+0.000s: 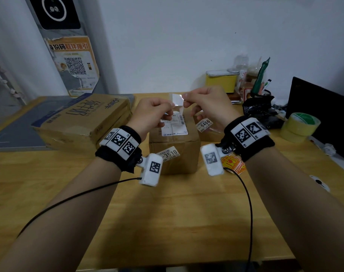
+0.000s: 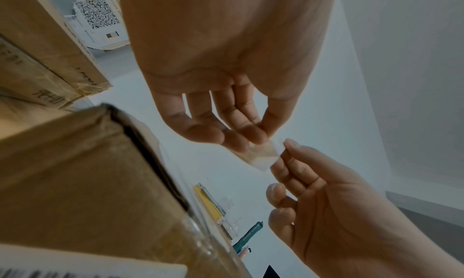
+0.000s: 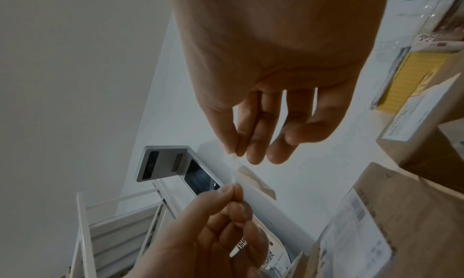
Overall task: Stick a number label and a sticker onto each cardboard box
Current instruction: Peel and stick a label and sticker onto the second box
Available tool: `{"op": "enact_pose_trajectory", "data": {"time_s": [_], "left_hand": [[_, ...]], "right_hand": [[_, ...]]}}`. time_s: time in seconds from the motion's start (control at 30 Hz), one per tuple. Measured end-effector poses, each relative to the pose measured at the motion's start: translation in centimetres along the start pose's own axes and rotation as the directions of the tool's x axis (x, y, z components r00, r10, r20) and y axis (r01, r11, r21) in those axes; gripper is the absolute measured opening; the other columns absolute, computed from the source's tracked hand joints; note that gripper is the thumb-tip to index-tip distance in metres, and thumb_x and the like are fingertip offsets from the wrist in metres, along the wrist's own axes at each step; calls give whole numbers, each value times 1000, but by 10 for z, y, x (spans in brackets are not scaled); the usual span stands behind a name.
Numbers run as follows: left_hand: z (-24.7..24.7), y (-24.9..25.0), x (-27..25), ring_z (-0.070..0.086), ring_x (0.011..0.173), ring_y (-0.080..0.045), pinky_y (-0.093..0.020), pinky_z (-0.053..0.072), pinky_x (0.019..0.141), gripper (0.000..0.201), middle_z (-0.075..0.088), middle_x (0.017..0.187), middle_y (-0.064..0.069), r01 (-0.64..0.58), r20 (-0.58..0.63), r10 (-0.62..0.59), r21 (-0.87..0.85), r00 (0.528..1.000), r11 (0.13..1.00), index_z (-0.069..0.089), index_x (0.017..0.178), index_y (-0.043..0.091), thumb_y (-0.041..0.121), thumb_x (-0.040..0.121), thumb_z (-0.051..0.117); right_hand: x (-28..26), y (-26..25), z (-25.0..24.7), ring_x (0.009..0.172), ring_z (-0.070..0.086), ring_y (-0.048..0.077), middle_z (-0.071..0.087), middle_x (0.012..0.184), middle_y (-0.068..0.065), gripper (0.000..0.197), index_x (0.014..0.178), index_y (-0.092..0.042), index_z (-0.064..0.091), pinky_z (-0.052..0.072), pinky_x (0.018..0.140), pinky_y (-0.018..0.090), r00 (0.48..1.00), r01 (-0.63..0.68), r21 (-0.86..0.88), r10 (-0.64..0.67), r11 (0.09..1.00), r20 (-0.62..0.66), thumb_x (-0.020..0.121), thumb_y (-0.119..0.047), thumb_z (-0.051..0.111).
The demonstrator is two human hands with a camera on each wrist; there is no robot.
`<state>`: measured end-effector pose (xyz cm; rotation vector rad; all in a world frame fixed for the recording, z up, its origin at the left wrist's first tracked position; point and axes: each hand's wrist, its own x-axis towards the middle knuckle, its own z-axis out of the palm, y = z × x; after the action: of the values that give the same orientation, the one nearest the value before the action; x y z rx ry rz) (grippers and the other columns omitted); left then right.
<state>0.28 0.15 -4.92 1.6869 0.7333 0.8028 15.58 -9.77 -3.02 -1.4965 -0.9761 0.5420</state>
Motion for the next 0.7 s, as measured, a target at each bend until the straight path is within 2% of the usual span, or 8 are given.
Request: {"op": "enact_pose_trajectory", "data": {"time_s": [0.1,0.23,0.47,0.7], "left_hand": [[0,0,0,68,74,-12,-32,54,69,11,70,80,1,8,-1,-8,-8,1000,1000,75,94,15,22,92,66],[-2,0,-1,68,73,-11,-33,54,71,12,69,79,1,19,-4,-19,-14,1000,1000,75,94,14,22,92,66],[-4,-2,-1,66,70,-11,-30,52,66,13,67,75,1,19,-4,-19,0,1000,1000,74,92,10,20,92,66],[-6,-4,0,65,66,-11,-27,50,62,12,66,72,3,42,-20,-43,-2,999,999,75,93,9,18,92,66]], "right_hand": [[2,2,-1,52,58,16,73,76,6,13,88,-8,79,42,45,25,1000,-15,52,16,999,-18,89,-21,75],[5,5,-4,53,58,17,73,76,6,18,90,-4,78,41,45,25,999,-29,82,32,996,-42,89,-21,76],[7,6,-8,55,59,19,72,76,6,22,95,-1,77,42,47,26,996,-36,113,45,993,-82,88,-22,76],[8,8,-13,47,56,16,70,80,9,23,98,0,74,39,43,24,991,-60,154,78,986,-111,90,-21,75]]}}
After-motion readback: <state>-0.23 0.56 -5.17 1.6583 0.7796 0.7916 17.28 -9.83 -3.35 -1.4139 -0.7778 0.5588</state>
